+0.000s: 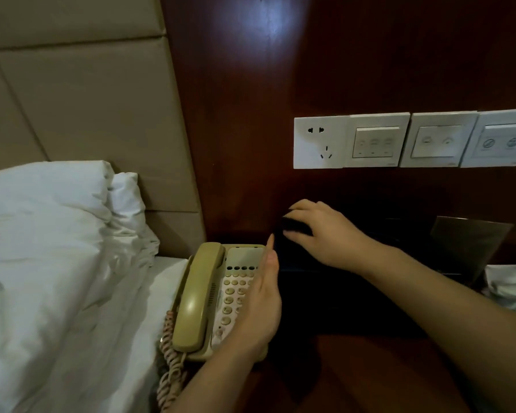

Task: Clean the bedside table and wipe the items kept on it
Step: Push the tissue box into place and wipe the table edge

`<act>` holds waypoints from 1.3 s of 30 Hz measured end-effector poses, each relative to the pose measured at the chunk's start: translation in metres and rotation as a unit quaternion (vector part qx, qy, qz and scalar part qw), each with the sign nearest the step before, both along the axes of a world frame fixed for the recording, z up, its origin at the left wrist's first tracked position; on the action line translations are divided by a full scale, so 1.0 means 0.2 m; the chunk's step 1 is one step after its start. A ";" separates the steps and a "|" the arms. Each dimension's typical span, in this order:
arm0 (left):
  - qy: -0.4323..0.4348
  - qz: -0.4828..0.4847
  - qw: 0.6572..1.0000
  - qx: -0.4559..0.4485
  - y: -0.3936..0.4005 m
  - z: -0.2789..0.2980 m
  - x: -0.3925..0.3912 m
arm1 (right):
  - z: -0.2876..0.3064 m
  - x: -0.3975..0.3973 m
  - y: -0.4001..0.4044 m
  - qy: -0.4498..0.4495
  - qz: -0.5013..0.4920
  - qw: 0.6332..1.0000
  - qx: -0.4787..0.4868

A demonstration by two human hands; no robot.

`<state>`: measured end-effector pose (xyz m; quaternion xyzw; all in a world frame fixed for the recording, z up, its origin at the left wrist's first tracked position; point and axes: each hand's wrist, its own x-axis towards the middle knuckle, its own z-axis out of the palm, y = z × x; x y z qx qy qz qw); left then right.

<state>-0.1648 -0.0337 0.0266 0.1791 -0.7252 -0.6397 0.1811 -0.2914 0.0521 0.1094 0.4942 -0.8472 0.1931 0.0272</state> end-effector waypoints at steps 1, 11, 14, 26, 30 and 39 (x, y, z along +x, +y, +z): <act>0.000 0.011 1.000 0.002 0.00 -0.01 0.00 | 0.01 0.01 0.04 -0.005 0.032 0.999 0.005; 0.013 0.003 1.000 -0.019 0.00 0.00 0.02 | 0.05 0.14 0.49 0.004 0.029 0.999 0.036; 0.018 -0.001 1.000 -0.025 0.00 0.01 0.02 | 0.05 0.07 0.74 -0.006 -0.055 0.998 0.014; 0.024 0.132 0.990 -0.030 0.22 0.26 0.21 | -0.02 0.41 0.81 -0.265 -0.157 0.913 -0.266; 0.005 -0.047 0.988 0.147 0.49 0.26 0.42 | -0.01 0.75 0.78 -0.428 -0.087 0.828 -0.351; -0.002 0.006 0.986 0.169 0.77 0.17 0.80 | -0.20 1.11 0.79 -0.483 -0.158 0.810 -0.292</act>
